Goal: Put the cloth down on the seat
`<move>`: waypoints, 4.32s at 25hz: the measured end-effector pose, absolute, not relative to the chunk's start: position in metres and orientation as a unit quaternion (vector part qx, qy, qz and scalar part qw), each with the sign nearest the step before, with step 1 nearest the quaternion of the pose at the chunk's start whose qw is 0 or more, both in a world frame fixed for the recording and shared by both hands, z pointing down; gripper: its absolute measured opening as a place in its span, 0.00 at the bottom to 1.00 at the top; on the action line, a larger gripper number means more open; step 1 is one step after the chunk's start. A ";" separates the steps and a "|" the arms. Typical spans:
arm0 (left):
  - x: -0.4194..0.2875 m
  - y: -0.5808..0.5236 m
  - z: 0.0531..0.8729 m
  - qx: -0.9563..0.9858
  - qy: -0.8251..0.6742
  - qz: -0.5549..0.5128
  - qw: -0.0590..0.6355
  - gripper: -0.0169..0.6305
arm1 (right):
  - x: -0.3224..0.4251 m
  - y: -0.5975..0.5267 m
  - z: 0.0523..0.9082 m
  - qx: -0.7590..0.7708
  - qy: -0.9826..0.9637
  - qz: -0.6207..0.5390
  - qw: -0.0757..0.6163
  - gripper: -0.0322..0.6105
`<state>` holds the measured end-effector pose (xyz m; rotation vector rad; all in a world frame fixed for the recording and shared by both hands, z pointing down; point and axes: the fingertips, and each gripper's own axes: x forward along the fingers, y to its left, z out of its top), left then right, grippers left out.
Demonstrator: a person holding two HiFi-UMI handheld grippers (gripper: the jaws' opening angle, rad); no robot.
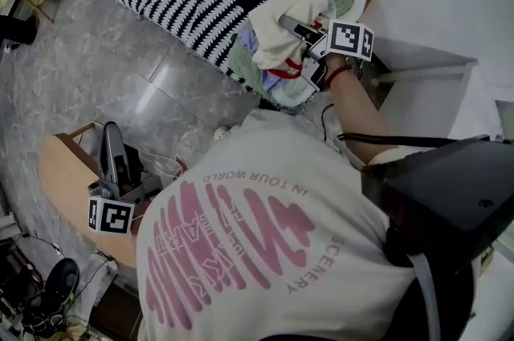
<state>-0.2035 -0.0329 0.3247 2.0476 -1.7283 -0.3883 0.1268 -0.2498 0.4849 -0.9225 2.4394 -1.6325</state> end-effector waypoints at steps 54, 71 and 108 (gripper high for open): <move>-0.161 -0.010 0.348 0.696 -0.673 -0.130 0.215 0.04 | 0.133 -0.187 0.665 -0.186 0.782 -0.369 -0.467 0.35; -0.158 -0.007 0.358 0.701 -0.660 -0.154 0.222 0.04 | 0.157 -0.174 0.631 -0.220 0.781 -0.378 -0.446 0.50; -0.158 0.040 0.348 0.831 -0.488 -0.089 0.251 0.04 | 0.160 -0.077 0.445 -0.345 0.795 -0.493 0.077 0.56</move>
